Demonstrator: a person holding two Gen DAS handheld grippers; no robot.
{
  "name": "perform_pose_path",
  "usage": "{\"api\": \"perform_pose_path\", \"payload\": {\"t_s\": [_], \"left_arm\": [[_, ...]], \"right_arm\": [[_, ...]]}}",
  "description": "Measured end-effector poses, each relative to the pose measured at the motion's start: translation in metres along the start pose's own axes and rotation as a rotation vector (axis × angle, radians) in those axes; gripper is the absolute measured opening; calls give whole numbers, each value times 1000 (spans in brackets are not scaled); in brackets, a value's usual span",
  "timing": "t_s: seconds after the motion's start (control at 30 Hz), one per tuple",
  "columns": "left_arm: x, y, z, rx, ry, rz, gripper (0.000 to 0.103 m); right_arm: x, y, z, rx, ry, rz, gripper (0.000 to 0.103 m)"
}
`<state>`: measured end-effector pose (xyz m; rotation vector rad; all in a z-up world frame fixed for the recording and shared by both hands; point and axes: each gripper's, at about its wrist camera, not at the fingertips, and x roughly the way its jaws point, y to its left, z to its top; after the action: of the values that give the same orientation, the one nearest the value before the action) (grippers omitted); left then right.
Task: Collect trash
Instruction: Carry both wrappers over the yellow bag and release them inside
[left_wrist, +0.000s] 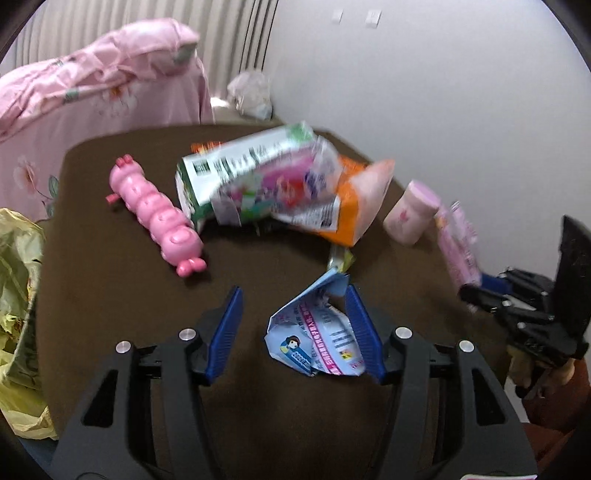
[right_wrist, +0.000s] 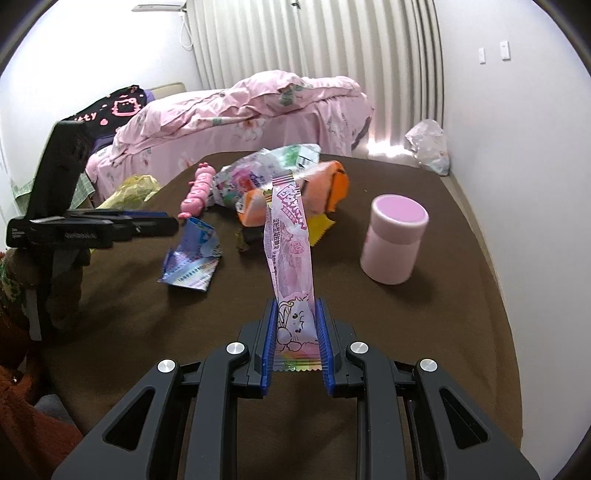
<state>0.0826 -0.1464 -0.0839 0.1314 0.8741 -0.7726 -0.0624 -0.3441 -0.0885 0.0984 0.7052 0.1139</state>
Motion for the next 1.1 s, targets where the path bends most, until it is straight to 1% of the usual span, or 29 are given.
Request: {"api": "perform_pose_path", "payload": {"t_s": [0.07,0.1,0.13,0.17,0.23,0.3,0.4,0.5,0.6,0.7,0.77,0.87,1.0,1.1], "left_arm": [[18,-4,4,42,43,11,54],[26,-5,6,51,74,13,48],[32,-6,8,53,99,3,32],[36,-7,9,57,106,-3,25],[36,-11,10,70,92,20,11],[29,-12,8,60,70,32,7],[12,-5,6,9,25,47,6],[-16,2,4,-22,-38,90,6],[-46,12,5,-44,-100,163,6],[-75,26,6,-66,-155,229,6],[-94,43,5,-94,-189,275,6],[-124,76,2,-176,-245,354,6],[-160,122,-10,-311,-313,489,6],[-178,150,-23,-391,-345,540,6]], "right_arm": [[0,-1,-1,8,3,7,20],[0,-1,-2,9,4,10,20],[1,0,-2,6,4,10,20],[1,1,-1,3,4,10,20],[0,3,2,-3,0,14,20],[0,6,5,-15,-7,17,20],[-1,13,12,-38,-20,24,20],[-3,25,26,-79,-45,37,20],[-5,40,46,-118,-77,65,20],[-2,58,72,-143,-108,121,20],[4,72,90,-156,-118,165,20],[21,105,123,-198,-120,240,20],[44,144,148,-236,-98,338,20],[62,173,161,-268,-79,391,20]]}}
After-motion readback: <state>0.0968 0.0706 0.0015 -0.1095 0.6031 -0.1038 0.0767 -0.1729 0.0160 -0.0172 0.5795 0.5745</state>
